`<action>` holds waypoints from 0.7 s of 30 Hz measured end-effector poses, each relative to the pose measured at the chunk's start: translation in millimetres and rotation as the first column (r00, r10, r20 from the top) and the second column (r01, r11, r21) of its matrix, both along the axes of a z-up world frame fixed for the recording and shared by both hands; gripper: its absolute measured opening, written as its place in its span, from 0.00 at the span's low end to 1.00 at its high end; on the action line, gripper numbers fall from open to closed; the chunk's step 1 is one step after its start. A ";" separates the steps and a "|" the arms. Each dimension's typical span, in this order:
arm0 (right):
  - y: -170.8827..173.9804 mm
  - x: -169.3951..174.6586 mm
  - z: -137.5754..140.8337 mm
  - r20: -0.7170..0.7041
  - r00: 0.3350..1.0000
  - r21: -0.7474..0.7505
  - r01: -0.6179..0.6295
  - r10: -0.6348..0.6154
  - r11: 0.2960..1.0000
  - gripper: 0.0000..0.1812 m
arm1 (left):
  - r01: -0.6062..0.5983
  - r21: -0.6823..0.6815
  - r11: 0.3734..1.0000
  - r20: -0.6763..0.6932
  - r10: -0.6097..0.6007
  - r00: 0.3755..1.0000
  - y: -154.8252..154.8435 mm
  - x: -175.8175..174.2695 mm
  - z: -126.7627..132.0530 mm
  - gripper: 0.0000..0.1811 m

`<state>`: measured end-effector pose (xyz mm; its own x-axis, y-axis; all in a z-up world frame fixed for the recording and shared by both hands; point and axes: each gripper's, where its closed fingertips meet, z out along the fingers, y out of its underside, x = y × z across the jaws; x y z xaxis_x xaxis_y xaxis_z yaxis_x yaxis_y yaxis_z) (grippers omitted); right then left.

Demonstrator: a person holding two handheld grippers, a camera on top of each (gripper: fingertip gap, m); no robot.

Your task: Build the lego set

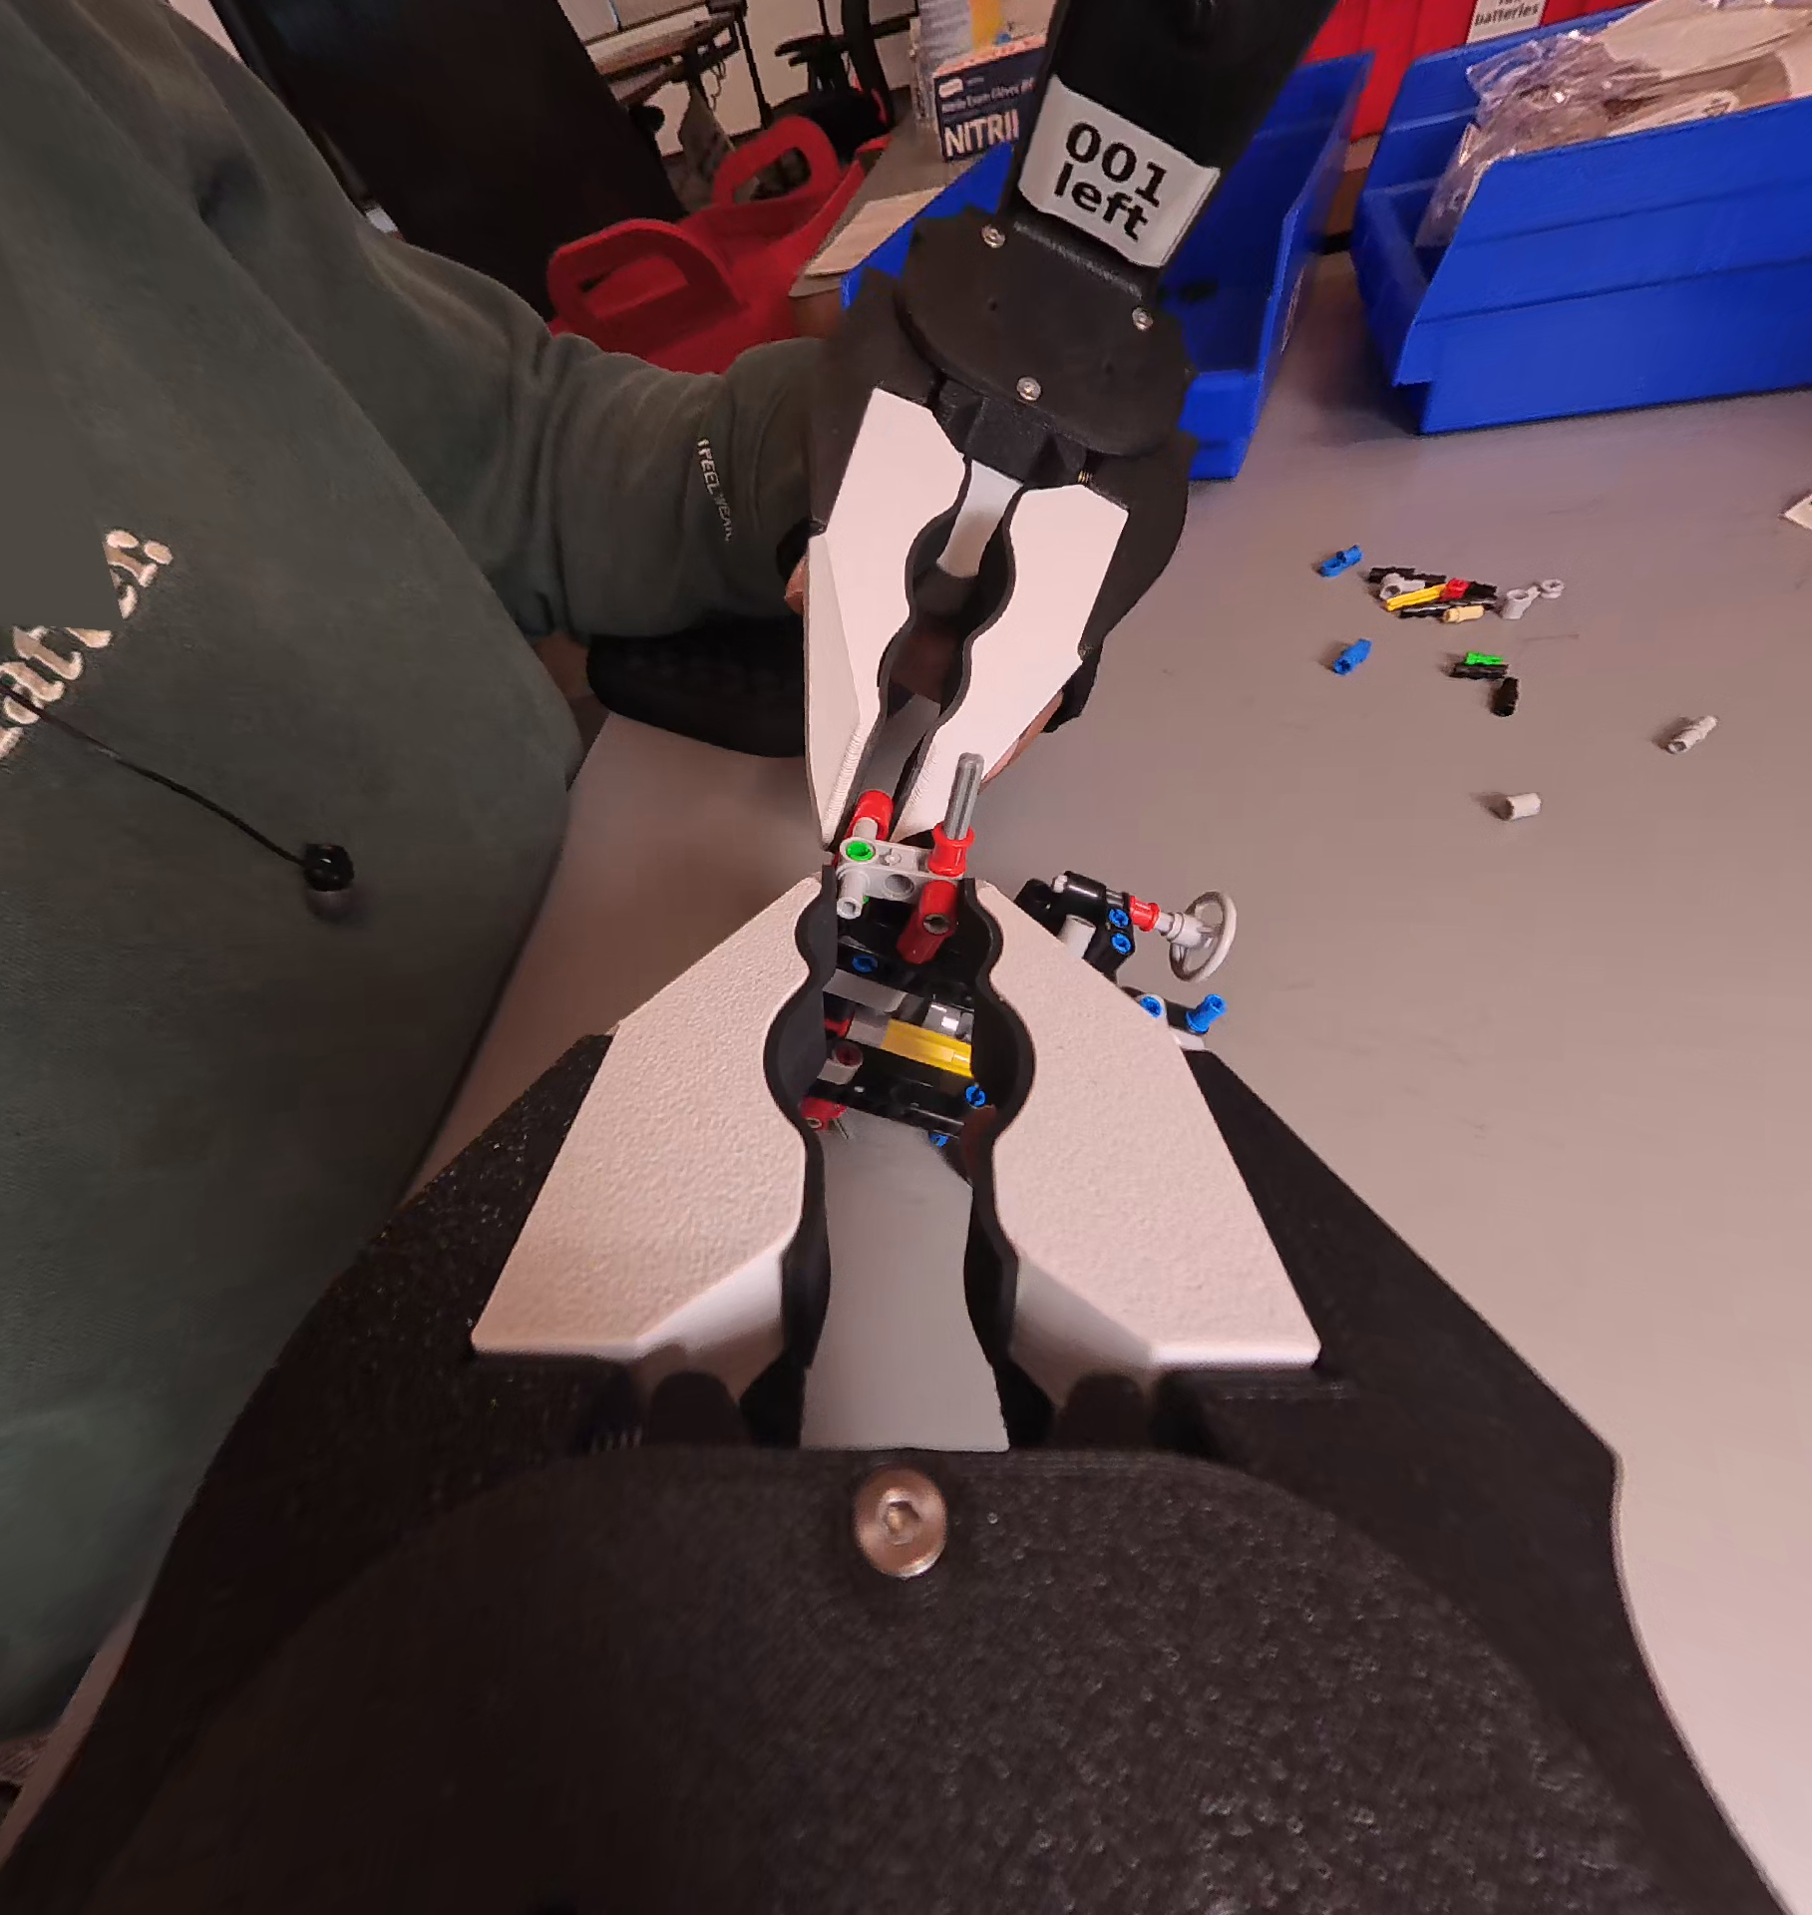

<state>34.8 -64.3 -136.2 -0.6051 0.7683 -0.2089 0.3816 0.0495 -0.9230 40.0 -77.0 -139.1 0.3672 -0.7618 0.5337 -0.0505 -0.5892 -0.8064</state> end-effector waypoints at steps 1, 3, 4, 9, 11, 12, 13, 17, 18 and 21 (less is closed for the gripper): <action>-0.1 -0.4 -0.2 0.000 1.000 0.001 0.004 -0.004 1.000 0.12 | -0.005 -0.001 1.000 -0.008 0.005 1.000 0.1 -0.2 -0.8 0.03; -0.8 -1.5 -3.0 0.009 1.000 0.017 0.012 -0.012 1.000 0.12 | -0.010 -0.006 1.000 -0.040 0.010 0.999 -0.6 -0.4 -4.9 0.03; -1.8 -2.0 -4.9 0.016 1.000 0.028 0.013 -0.014 1.000 0.12 | -0.009 -0.010 1.000 -0.060 0.008 0.998 -1.6 -0.1 -7.1 0.03; -4.9 -4.2 -8.3 0.062 0.998 0.043 0.025 -0.028 0.999 0.12 | -0.008 -0.038 0.999 -0.109 0.004 0.994 -3.0 2.0 -14.0 0.03; -7.0 -4.0 -9.4 0.087 0.996 0.046 0.022 -0.026 0.999 0.12 | 0.007 -0.050 0.999 -0.122 -0.013 0.992 -4.9 3.5 -15.8 0.03; -8.2 -3.6 -9.9 0.102 0.994 0.052 0.019 -0.025 0.998 0.12 | 0.017 -0.049 0.999 -0.136 -0.023 0.990 -6.0 4.0 -16.4 0.03; -9.0 -3.2 -10.1 0.116 0.993 0.066 0.018 -0.025 0.998 0.12 | 0.023 -0.046 0.999 -0.154 -0.030 0.988 -6.6 4.2 -16.7 0.03; -7.7 -2.1 -9.7 0.141 0.989 0.114 0.020 -0.036 0.993 0.12 | 0.025 -0.026 0.999 -0.194 -0.029 0.981 -4.8 3.9 -15.7 0.03; -6.5 -2.5 -9.6 0.137 0.990 0.114 0.028 -0.043 0.993 0.12 | 0.017 -0.021 1.000 -0.191 -0.021 0.981 -3.6 3.3 -15.5 0.03; -3.8 -2.4 -9.4 0.127 0.990 0.085 0.044 -0.054 0.995 0.12 | -0.004 0.002 1.000 -0.166 0.004 0.986 -2.3 0.8 -12.1 0.03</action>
